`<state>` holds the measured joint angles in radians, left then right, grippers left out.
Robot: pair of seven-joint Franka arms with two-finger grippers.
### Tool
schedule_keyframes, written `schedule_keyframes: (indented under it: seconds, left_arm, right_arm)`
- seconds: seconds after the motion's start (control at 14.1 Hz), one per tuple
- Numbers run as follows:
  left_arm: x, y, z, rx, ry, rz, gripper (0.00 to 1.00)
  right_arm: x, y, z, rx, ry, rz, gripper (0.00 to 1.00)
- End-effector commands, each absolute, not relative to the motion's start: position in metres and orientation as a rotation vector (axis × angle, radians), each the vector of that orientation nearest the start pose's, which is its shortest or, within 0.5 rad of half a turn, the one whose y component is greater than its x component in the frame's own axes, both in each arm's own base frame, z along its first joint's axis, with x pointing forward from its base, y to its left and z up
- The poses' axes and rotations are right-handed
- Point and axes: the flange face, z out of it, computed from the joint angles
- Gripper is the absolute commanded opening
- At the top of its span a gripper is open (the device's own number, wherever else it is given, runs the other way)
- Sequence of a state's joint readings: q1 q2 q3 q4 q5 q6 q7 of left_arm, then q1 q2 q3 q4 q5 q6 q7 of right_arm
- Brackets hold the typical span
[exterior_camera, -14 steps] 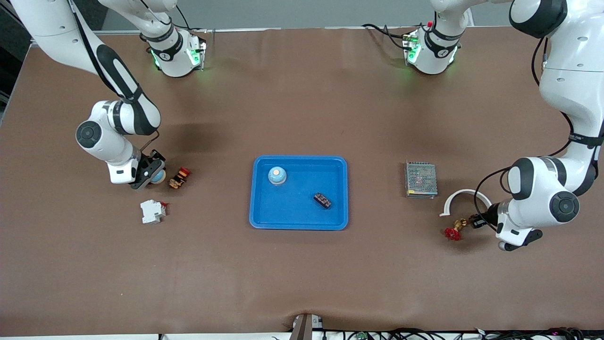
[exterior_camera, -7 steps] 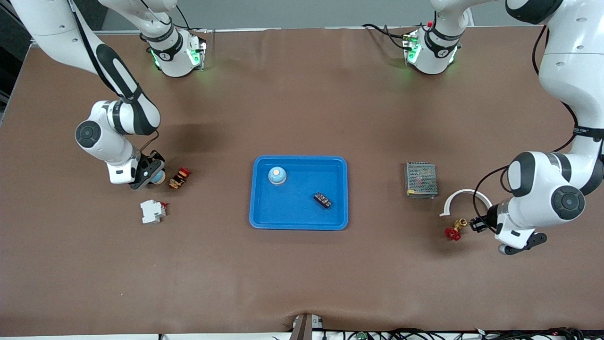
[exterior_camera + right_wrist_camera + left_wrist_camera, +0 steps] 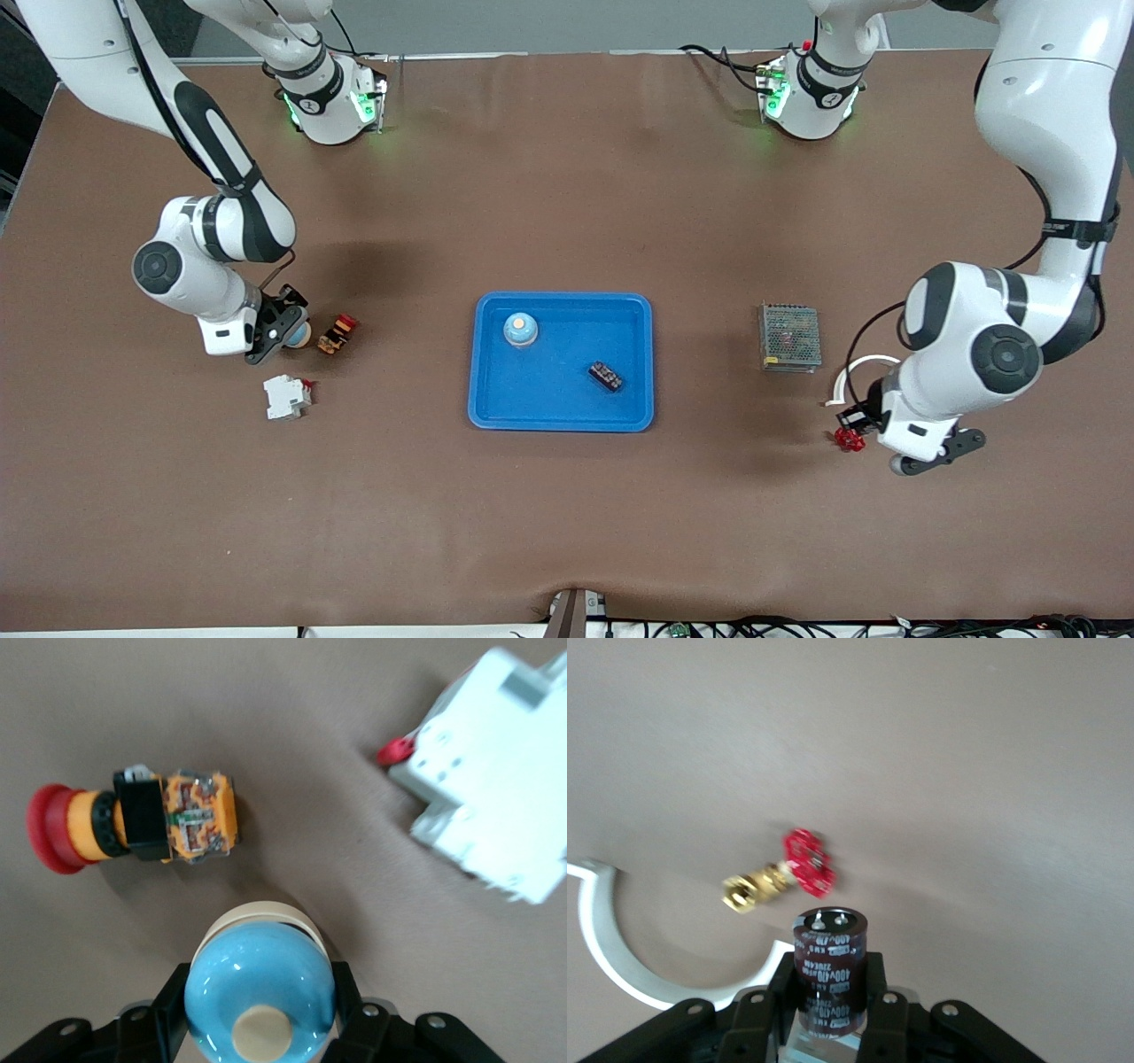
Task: Place electrolytic capacitor and blue bell in tray
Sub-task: 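Carry the second bell and capacitor over the tray with both grippers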
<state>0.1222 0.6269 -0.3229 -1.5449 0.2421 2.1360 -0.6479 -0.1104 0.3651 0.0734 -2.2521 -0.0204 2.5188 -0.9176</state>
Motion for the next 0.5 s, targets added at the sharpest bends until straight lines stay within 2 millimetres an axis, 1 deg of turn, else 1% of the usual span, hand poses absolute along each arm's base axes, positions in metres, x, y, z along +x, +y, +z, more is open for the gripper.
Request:
schedule_keyframes:
  seconds: [0.0, 0.07, 0.21, 0.35, 0.43]
  left_arm:
    - [0.683, -0.139, 0.302, -3.032, -0.629, -0.009, 0.0]
    - [0.68, -0.155, 0.303, -3.028, -0.653, -0.016, 0.0]
    - [0.673, -0.188, 0.305, -3.019, -0.709, -0.026, 0.0]
    - [0.662, -0.225, 0.302, -3.007, -0.775, -0.022, 0.0]
    - [0.658, -0.239, 0.301, -3.003, -0.797, -0.023, 0.0]
  right_arm:
    - [0.547, -0.017, 0.229, -2.762, -1.323, 0.155, 0.38]
    - [0.554, -0.015, 0.239, -2.753, -1.323, 0.178, 0.38]
    - [0.57, -0.002, 0.264, -2.746, -1.312, 0.217, 0.38]
    - [0.587, 0.021, 0.292, -2.757, -1.286, 0.25, 0.38]
    - [0.593, 0.033, 0.304, -2.771, -1.264, 0.256, 0.38]
